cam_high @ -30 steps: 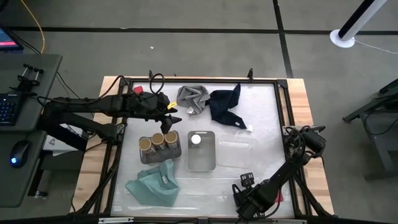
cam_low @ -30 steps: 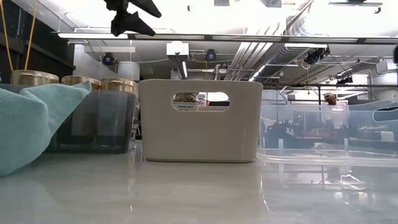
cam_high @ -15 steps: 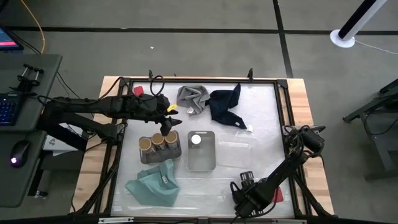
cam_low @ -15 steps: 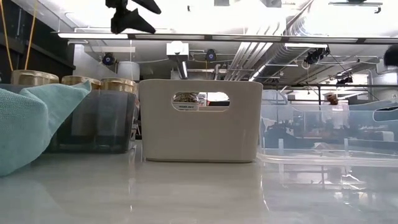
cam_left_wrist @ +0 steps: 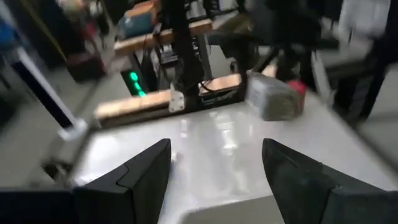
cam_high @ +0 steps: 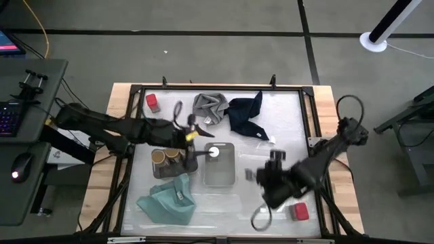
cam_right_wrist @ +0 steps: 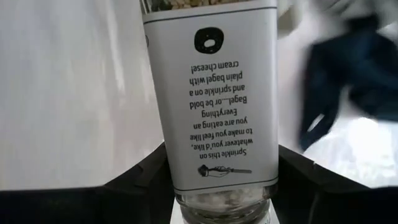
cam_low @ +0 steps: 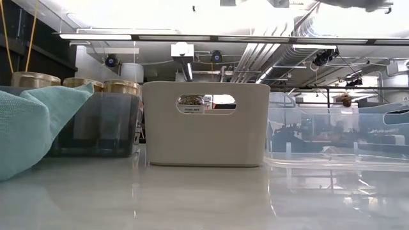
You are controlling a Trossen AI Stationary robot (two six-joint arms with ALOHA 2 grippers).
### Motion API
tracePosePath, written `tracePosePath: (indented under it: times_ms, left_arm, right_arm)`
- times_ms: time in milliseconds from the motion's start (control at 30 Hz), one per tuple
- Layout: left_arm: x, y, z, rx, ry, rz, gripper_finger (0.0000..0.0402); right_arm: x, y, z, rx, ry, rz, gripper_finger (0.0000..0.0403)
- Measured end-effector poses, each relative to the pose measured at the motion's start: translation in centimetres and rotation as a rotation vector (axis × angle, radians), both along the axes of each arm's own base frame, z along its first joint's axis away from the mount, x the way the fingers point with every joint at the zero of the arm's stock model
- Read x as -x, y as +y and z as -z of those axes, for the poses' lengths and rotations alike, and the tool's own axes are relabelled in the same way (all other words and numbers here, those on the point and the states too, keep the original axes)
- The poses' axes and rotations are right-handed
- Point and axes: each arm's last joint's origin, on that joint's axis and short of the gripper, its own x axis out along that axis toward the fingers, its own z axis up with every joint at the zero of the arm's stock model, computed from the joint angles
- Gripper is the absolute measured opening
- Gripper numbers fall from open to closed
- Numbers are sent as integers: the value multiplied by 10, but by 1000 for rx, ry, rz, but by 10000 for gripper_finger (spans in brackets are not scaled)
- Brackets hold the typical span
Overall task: Sort spices by type
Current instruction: Put the white seasoning bottle into the gray bin
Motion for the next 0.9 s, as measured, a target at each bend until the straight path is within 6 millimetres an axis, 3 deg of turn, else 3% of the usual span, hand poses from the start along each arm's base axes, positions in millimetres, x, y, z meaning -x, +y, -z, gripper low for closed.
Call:
tracePosePath:
  times_ms: [100,300,900]
  left_arm:
    - [-17,-12,0,-137,11,39,239]
    - [-46,-23,0,-164,9,23,239]
    - [-46,-24,4,-139,55,-96,239]
  right_arm:
    - [-17,-24,-12,22,-91,45,196]
    - [-47,-49,-16,26,-179,-2,196]
    - [-63,-68,-20,113,-263,2,196]
